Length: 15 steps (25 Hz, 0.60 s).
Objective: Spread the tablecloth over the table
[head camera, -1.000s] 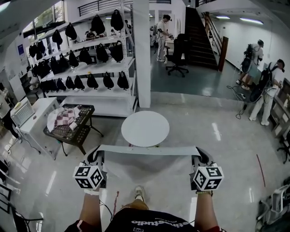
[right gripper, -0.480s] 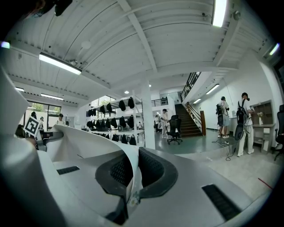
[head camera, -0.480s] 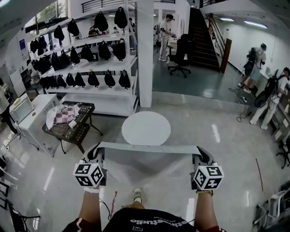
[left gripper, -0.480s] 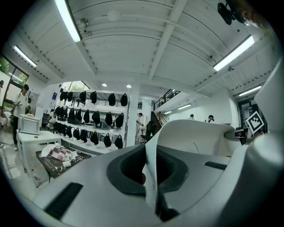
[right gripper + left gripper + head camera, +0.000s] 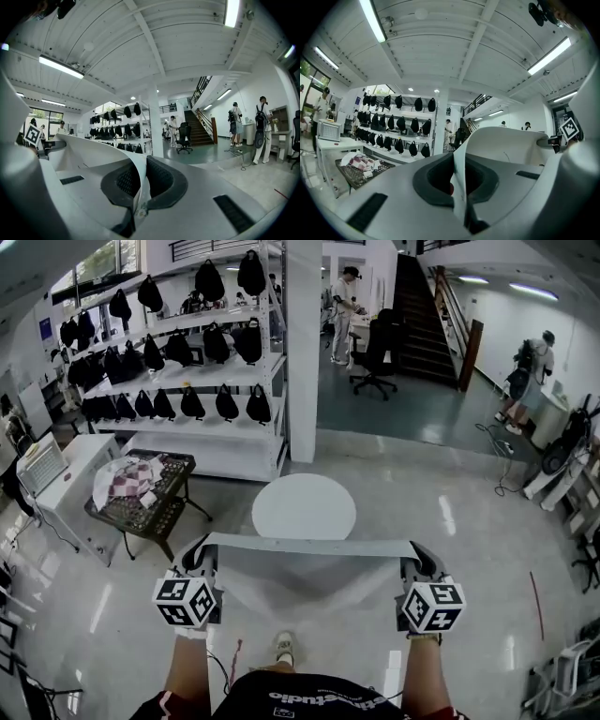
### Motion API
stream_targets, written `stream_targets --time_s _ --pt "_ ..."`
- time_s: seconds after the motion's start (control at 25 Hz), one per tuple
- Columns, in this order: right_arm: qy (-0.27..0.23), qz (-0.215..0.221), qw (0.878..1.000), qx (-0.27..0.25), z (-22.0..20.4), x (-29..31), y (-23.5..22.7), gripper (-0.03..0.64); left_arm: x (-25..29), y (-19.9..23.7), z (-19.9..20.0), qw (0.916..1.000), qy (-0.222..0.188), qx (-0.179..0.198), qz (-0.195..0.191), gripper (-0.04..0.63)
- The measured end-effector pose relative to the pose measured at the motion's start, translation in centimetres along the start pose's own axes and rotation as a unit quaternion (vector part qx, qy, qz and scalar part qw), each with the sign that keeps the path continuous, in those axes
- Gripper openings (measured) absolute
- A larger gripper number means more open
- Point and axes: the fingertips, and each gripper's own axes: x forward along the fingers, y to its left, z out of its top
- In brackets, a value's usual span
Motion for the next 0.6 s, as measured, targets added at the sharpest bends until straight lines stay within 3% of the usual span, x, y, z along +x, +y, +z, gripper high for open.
stream_targets --time_s 0.6 --pt "0.001 -0.003 1.0 0.006 1.2 6.7 -1.9 0.028 7.1 1.7 0.7 1.0 0.002 0.0 -0.005 0.018"
